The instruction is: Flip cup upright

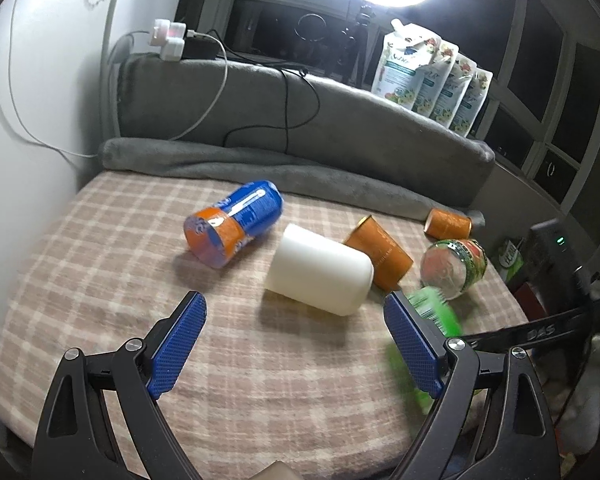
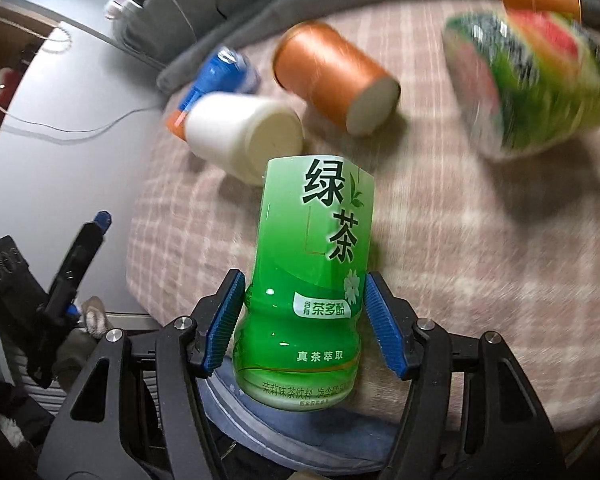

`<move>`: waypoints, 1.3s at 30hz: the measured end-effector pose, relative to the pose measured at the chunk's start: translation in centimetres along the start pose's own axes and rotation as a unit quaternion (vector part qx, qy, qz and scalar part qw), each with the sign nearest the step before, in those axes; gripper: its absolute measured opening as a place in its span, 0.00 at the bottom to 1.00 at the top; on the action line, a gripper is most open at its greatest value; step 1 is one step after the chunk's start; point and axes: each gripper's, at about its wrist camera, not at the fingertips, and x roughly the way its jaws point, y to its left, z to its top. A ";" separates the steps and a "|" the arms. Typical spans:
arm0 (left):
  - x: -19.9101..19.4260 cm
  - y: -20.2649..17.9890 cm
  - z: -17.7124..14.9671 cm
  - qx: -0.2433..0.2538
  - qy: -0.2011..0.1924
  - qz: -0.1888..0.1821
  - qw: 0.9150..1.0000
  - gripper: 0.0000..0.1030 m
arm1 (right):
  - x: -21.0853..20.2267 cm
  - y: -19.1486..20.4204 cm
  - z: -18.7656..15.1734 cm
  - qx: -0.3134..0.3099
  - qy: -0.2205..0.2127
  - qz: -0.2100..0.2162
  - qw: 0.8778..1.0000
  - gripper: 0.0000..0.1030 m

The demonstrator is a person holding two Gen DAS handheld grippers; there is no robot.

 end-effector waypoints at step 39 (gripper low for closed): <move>11.3 -4.8 -1.2 -0.099 0.253 -0.194 0.943 0.86 | -9.9 -4.6 -9.1 0.015 -0.240 -0.132 0.962 0.73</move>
